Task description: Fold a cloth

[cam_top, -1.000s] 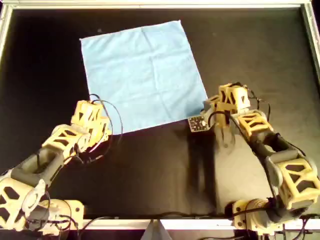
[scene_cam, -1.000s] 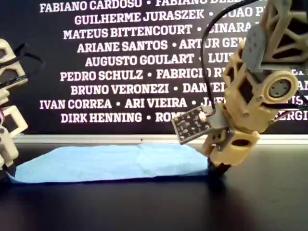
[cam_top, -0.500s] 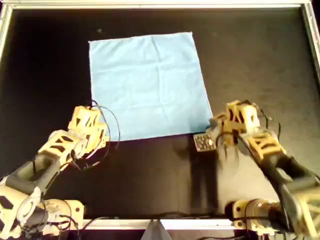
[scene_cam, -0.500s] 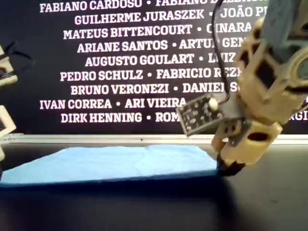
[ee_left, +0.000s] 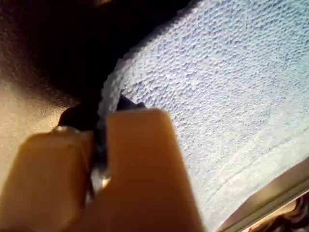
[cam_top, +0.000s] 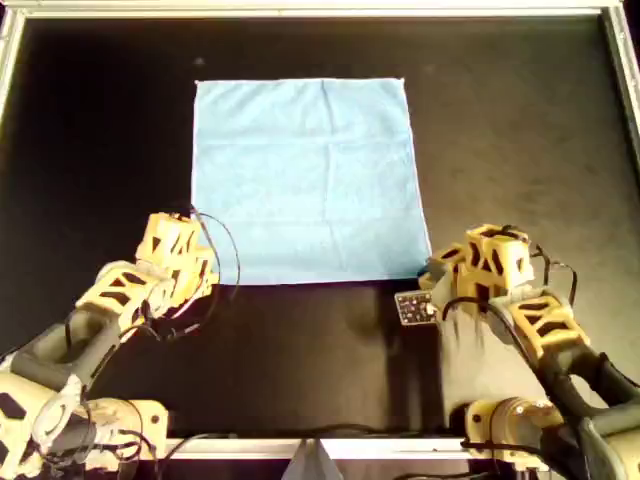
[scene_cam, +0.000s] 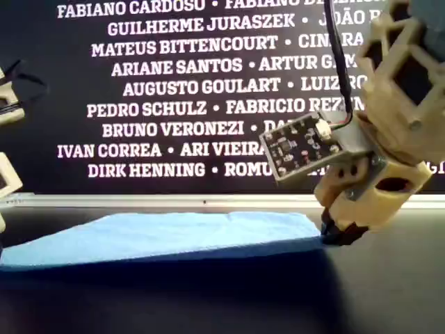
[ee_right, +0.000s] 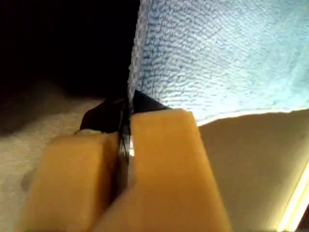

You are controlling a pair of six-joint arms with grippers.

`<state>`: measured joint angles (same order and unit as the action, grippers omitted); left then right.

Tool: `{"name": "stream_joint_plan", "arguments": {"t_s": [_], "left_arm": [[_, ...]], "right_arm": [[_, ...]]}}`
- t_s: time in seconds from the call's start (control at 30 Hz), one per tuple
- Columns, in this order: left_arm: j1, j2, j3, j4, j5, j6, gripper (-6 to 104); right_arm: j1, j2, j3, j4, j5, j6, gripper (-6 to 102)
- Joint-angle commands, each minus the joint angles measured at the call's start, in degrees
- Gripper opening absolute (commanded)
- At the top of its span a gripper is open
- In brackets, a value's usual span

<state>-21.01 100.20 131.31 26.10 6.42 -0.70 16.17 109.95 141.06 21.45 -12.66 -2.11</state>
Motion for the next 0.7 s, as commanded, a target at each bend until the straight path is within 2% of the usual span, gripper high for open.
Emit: {"name": "stream_joint_plan", "arguments": {"t_s": [0.0,0.07,0.37,0.57,0.67], "left_arm": [[-1.32,1.76,-0.44,-0.44,-0.79,0.53,-1],[-0.53,1.76,-1.14,-0.53,-0.79,0.53,-1],[-0.44,1.58,-6.59,-0.79,-0.97,0.70,-1],[-0.44,0.62,-12.13,-0.97,-0.97,5.45,-1],[-0.44,0.62,-13.62,-1.23,-0.97,6.86,-1]], "right_arm": [[-0.97,1.41,-1.93,-2.20,0.18,-0.26,1],[-0.88,1.41,-2.02,-2.72,0.18,-0.26,1],[-1.05,1.23,-10.11,-2.90,1.14,-0.35,1],[-1.05,1.05,-16.17,-2.90,1.14,-0.44,1],[-1.05,0.97,-17.93,-2.99,1.14,-0.44,1]]}}
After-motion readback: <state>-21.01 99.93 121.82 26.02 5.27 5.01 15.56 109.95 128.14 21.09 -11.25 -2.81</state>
